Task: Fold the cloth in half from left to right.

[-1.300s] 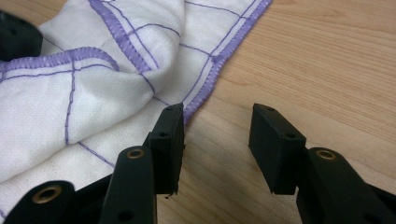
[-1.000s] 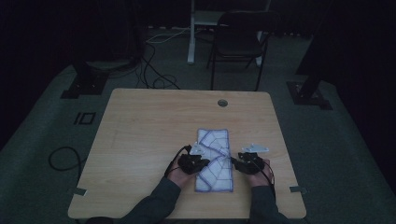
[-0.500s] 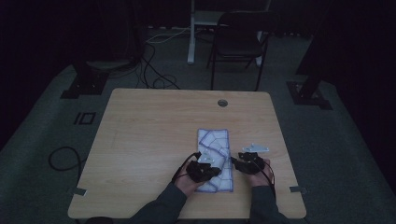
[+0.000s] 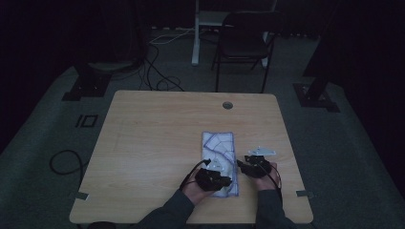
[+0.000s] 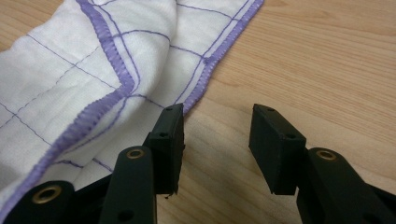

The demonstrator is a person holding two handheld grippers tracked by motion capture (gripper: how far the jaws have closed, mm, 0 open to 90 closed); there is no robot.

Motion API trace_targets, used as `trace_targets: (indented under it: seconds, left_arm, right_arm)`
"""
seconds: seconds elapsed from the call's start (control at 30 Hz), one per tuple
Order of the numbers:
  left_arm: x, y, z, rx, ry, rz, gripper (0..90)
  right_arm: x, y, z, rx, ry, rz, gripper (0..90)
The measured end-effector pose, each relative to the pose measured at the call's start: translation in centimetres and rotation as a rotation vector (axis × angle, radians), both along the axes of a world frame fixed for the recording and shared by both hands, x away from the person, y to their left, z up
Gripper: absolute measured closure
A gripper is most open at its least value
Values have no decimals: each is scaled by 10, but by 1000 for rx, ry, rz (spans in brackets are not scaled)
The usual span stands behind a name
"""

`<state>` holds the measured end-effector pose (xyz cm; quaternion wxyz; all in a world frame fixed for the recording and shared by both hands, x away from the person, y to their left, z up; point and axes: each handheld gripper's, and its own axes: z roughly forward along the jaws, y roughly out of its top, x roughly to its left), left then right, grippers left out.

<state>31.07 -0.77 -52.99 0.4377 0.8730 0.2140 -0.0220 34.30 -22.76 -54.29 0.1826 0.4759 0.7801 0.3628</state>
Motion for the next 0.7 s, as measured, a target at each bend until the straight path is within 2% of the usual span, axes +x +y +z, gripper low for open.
trace_targets:
  seconds: [0.23, 0.53, 0.7]
  left_arm:
    - [-2, -1, -1, -5, -5, 0, 813]
    - [-2, -4, 2, -27, -4, 0, 781]
    - [-3, -2, 5, -25, -23, 5, 775]
  right_arm:
    - [-2, 1, 5, 20, -31, -1, 555]
    - [1, 3, 21, 61, -82, 17, 555]
    - [6, 11, 30, 46, -107, 58, 556]
